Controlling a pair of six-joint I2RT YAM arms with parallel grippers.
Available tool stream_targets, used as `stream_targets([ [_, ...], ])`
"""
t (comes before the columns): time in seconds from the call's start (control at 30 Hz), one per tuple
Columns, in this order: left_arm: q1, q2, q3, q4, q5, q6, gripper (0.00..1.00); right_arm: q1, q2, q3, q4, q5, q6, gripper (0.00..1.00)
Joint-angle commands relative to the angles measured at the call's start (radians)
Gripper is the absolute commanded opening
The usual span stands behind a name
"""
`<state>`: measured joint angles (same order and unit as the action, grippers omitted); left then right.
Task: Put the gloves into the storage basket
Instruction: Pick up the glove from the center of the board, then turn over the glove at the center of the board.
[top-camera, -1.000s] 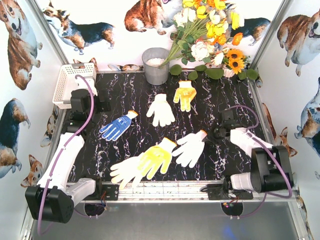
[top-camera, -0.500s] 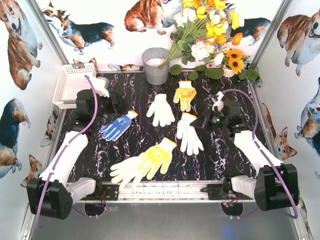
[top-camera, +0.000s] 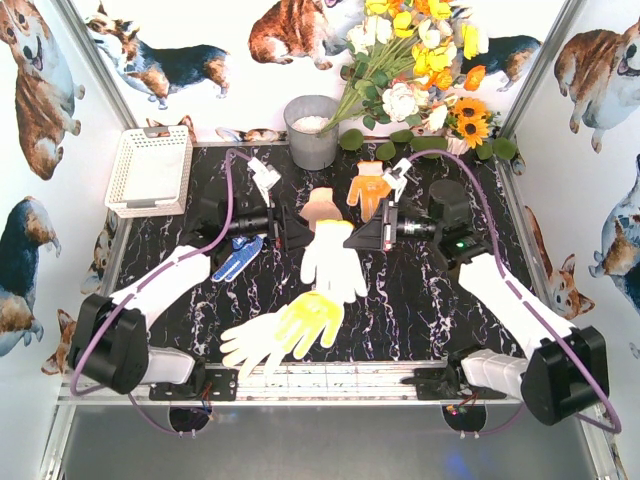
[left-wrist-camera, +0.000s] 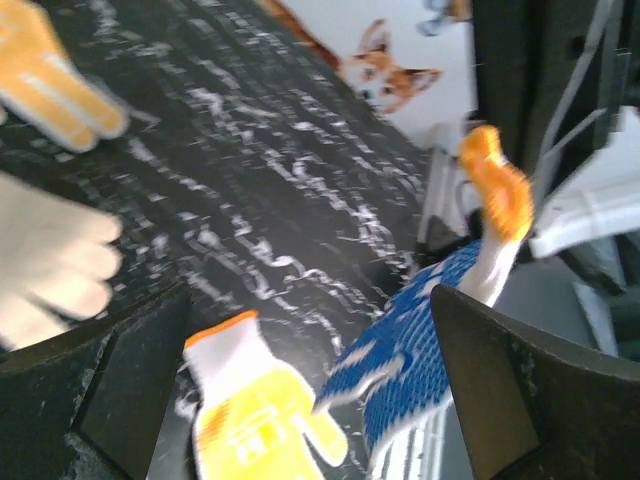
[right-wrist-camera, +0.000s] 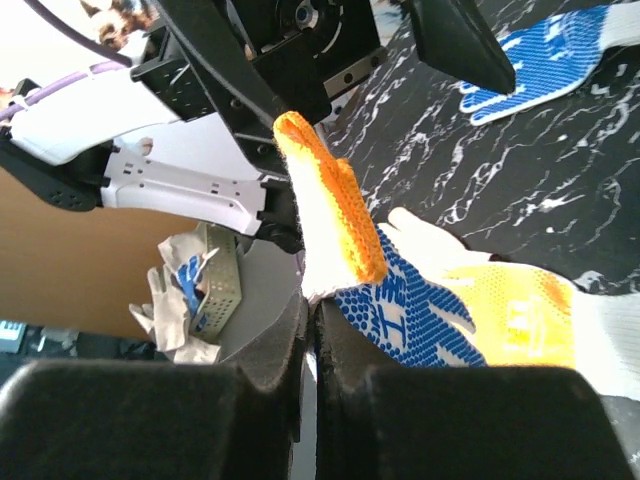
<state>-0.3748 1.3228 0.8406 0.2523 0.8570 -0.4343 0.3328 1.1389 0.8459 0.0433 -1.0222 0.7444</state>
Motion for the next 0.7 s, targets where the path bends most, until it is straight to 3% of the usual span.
stream_targets([
  [0.0, -0.035, 0.043, -0.023, 0.328, 0.223, -0.232, 1.0, 0.043, 0.042, 0.035, 0.157, -0.06, 0.084, 0.0],
  [0.1, -0.055, 0.053, -0.032, 0.412, 0.264, -0.287, 1.0, 0.064, 0.06, 0.045, 0.155, -0.05, 0.078, 0.0],
  [0.5, -0.027, -0.034, -0.033, 0.398, 0.266, -0.249, 1.0, 0.064, 0.054, 0.07, 0.001, 0.033, -0.026, 0.0],
  [0.67, -0.03, -0.031, -0.05, 0.49, 0.292, -0.313, 1.0, 0.064, 0.055, 0.067, 0.015, 0.047, -0.015, 0.0],
])
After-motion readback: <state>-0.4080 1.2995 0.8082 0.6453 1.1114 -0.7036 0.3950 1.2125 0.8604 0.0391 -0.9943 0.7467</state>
